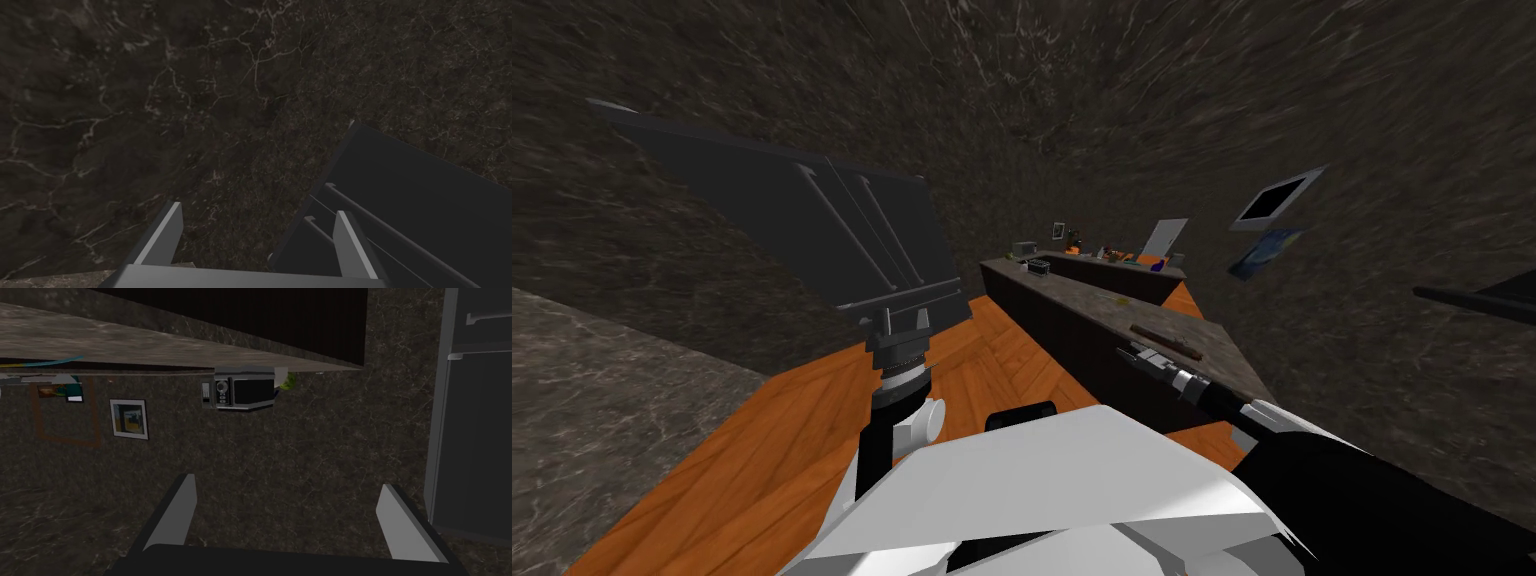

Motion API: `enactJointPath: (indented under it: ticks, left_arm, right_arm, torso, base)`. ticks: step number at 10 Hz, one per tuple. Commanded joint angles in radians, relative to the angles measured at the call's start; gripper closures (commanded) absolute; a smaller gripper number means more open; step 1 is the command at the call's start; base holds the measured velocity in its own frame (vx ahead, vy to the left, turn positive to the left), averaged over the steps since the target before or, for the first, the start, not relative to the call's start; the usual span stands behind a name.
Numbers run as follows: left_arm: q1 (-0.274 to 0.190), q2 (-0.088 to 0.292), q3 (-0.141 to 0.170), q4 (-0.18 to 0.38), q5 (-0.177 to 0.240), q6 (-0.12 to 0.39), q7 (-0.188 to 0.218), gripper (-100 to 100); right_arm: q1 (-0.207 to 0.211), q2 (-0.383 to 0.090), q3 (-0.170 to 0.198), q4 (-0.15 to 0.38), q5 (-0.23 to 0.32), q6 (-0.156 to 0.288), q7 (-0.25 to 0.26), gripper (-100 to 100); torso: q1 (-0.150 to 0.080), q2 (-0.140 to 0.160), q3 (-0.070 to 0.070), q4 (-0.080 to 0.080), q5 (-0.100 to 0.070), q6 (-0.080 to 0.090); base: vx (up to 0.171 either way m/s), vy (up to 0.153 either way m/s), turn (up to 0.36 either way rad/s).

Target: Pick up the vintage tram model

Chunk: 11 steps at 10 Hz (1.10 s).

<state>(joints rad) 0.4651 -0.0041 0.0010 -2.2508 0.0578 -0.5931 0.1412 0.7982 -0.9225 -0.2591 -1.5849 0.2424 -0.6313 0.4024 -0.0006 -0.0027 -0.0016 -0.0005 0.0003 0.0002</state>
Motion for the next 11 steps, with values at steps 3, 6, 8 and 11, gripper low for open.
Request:
enactJointPath:
  ticks: [3,6,8,11]
  left_arm:
    - [0.000,0.000,0.000,0.000,0.000,0.000,0.000,0]
    - [0.000,0.000,0.000,0.000,0.000,0.000,0.000,0]
    - [0.000,0.000,0.000,0.000,0.000,0.000,0.000,0]
    - [0.000,0.000,0.000,0.000,0.000,0.000,0.000,0]
  right_arm:
    - [0.062,-0.102,-0.043,0.078,0.018,0.001,0.003,-100]
    - [0.093,-0.178,-0.059,0.116,0.027,-0.002,-0.002,-100]
    - [0.126,-0.230,-0.073,0.149,0.036,-0.005,-0.011,-100]
    - [0.197,-0.328,-0.093,0.207,0.056,-0.011,-0.040,-100]
  torso:
    - [0.000,0.000,0.000,0.000,0.000,0.000]
    - [-0.003,-0.001,-0.001,0.000,0.000,0.000]
    - [-0.003,0.000,0.000,0.000,-0.001,0.000]
    - [-0.006,-0.001,-0.001,0.000,-0.001,0.000]
  base:
    - [0.089,0.004,0.102]
    - [0.085,-0.034,0.099]
    - [0.071,-0.050,0.087]
    - [0.091,-0.086,0.127]
